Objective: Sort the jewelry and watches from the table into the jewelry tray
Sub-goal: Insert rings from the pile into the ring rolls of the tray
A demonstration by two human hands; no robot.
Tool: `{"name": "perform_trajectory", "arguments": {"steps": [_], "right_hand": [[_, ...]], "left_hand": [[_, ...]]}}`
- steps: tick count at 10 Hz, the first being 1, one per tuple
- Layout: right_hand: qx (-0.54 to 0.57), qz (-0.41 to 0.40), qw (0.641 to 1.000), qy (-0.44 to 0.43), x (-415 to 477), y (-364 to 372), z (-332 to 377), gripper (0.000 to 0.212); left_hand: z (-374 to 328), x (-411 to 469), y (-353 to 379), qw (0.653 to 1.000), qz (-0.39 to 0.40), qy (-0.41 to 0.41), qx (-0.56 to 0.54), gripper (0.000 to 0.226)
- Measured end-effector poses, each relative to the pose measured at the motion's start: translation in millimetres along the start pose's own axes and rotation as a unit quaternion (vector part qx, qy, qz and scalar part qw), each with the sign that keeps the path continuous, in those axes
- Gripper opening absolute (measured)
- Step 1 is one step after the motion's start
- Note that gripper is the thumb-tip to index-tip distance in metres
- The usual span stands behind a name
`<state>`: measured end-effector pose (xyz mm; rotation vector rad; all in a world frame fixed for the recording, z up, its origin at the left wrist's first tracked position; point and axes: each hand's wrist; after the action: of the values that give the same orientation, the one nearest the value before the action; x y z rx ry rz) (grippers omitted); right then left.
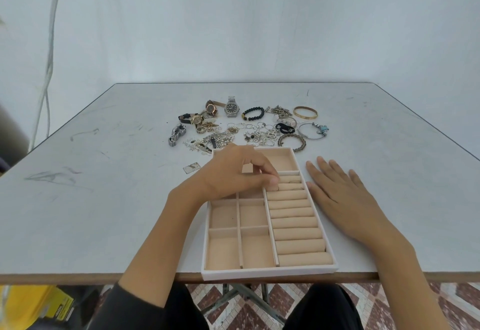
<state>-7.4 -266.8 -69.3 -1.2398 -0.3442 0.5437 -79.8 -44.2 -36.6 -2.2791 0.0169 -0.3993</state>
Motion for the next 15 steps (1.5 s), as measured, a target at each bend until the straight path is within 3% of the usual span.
{"name": "perform_trajectory", "arguments": {"steps": [1,13,14,15], "right_hand": [[0.005,0.001,1.000,0.000,-1,-1,0,0.055],[0.016,0.018,1.000,-0.002,-1,-9,1,0.055],[0.045,0.024,0.999,0.003,5,-25,0,0.052],[0.108,0.008,0.994,0.023,26,-48,1,0.030]], "left_hand": [[-1,0,-2,1.000,-0.025,-0.003,0.009,0.007],[2,1,0,0.999,0.031,-0.037,-0.022,0.013],[4,1,-7,0.998,0.028,-0.053,-0.033,0.012],[14,8,-17,0.996,0.006,-0.084,-0.026,0.011]]}}
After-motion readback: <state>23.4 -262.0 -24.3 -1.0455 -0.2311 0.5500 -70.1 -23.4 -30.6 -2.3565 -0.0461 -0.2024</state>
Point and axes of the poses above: each hand's wrist, its own x-axis towards the middle knuckle, its own y-axis out of the palm, z = x × y, and after that the axes turned 6 degrees about x, right-handed
